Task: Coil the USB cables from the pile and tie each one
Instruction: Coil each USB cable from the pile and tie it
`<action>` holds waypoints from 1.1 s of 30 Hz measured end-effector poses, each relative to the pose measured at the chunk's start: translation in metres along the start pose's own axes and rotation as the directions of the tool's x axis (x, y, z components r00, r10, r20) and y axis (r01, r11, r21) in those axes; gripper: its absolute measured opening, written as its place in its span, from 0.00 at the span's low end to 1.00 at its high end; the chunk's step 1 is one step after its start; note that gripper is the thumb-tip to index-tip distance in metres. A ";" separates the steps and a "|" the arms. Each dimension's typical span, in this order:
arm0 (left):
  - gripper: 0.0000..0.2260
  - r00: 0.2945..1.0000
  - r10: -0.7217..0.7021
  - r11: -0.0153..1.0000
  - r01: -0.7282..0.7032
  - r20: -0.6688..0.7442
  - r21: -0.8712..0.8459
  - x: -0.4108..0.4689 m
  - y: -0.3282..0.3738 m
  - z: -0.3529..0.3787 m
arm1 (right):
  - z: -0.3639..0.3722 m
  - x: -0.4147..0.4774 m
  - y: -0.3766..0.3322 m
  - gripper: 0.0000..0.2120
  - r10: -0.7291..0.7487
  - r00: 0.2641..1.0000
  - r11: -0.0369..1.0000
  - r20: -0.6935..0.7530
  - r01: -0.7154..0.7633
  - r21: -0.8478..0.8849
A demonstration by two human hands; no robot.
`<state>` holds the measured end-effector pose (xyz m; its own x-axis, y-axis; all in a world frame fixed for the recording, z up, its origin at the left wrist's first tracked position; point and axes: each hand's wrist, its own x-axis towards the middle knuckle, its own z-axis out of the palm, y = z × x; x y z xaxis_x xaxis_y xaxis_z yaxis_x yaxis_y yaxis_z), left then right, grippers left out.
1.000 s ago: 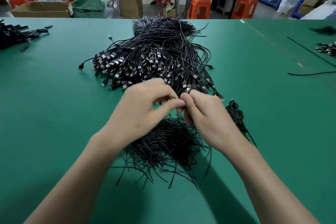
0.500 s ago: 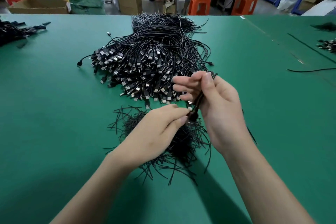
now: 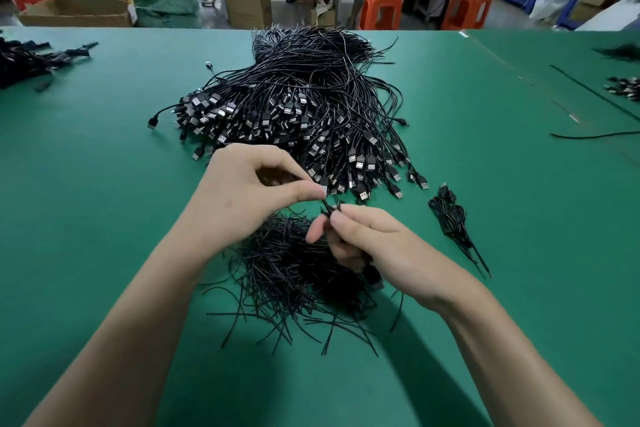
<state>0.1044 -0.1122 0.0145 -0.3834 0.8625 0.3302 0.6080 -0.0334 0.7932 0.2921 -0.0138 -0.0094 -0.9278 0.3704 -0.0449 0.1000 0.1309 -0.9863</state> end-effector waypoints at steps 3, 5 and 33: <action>0.09 0.994 -0.106 0.953 0.109 0.026 -0.283 -0.005 -0.011 0.014 | -0.001 -0.003 0.001 0.15 -0.015 0.998 0.999 0.058 0.013 0.033; 0.06 0.987 -0.118 0.876 0.155 0.109 -0.456 -0.012 -0.016 0.027 | -0.002 -0.004 0.003 0.14 -0.038 0.998 0.997 0.045 0.035 0.070; 0.08 0.985 -0.153 0.857 0.173 0.082 -0.486 -0.012 -0.028 0.052 | 0.008 -0.002 0.024 0.14 0.088 0.931 0.976 -0.355 -0.009 0.219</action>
<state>0.1284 -0.0956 -0.0380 -0.4137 0.8959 0.1622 0.1169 -0.1244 0.9853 0.2937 -0.0190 -0.0339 -0.7268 0.6830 -0.0722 0.0270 -0.0767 -0.9967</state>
